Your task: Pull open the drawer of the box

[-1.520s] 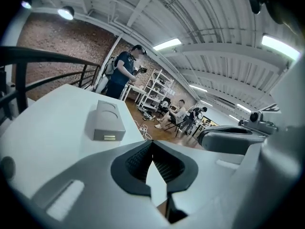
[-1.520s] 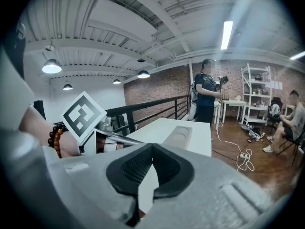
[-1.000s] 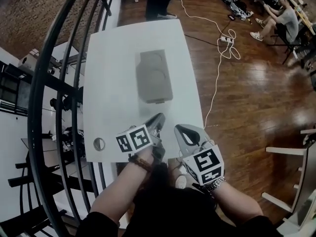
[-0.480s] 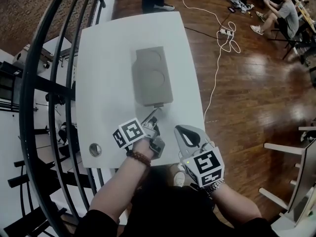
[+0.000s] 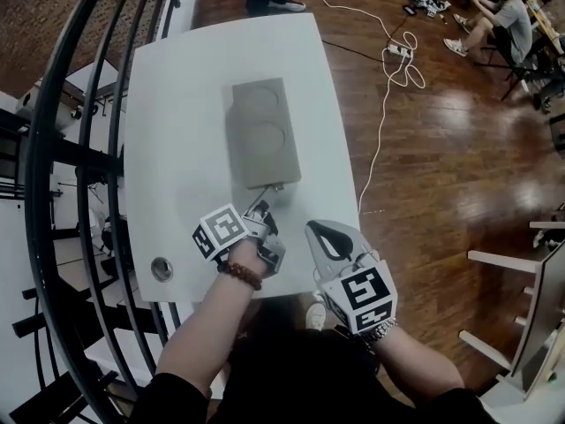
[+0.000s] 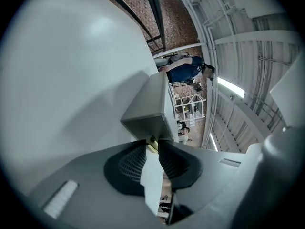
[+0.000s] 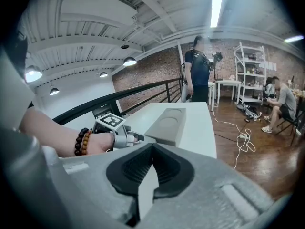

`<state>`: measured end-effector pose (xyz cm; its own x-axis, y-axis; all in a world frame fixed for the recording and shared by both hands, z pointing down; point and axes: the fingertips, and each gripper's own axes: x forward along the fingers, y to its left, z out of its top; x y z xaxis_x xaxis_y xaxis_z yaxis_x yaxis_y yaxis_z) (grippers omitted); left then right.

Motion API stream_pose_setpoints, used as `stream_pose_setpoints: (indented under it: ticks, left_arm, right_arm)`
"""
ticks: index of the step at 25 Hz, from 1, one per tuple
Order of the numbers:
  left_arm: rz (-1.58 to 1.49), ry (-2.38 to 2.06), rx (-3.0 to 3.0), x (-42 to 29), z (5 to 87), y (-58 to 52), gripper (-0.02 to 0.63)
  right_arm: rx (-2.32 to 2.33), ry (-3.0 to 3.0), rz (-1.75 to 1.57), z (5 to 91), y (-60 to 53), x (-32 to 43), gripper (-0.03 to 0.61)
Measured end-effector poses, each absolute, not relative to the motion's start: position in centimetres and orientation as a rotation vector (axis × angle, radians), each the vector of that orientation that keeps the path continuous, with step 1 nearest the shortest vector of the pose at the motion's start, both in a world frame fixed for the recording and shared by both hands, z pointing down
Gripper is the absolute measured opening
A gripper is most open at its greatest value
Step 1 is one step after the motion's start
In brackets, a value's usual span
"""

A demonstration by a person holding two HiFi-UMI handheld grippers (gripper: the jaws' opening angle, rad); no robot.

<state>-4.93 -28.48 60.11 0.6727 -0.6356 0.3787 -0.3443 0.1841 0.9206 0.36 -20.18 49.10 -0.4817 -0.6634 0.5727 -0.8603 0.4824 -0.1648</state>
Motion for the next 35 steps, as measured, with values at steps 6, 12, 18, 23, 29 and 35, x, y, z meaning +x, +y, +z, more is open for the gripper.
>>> stream_pose_setpoints:
  ticks: [6,12,18,23,29,35]
  left_arm:
    - [-0.26,-0.885,1.428,-5.1,60.1,-28.3,0.066]
    - [-0.248,-0.887,1.429,-5.3,60.3,-26.8,0.064]
    - [-0.224,-0.889,1.418,-5.0,60.3,-25.4,0.063]
    - [-0.219,-0.885,1.404,-5.1,60.5,-23.7,0.063]
    - [-0.229,-0.883,1.381,-5.0,60.7,-21.0,0.061]
    - [-0.233,-0.888,1.368,-4.7,60.7,-18.4,0.06]
  right_arm:
    - [1.268,-2.306,0.606,49.0,-19.8,0.6,-0.009]
    - [1.272,-2.309,0.609,48.9,-18.7,0.4,-0.009]
    - [1.265,-2.332,0.591,48.2,-18.8,0.6,-0.009]
    - [1.253,-2.343,0.579,47.9,-17.8,0.5,-0.009]
    - [1.249,-2.36,0.553,47.4,-16.3,0.7,-0.009]
    - [1.24,-2.376,0.533,46.6,-14.5,1.0,-0.009]
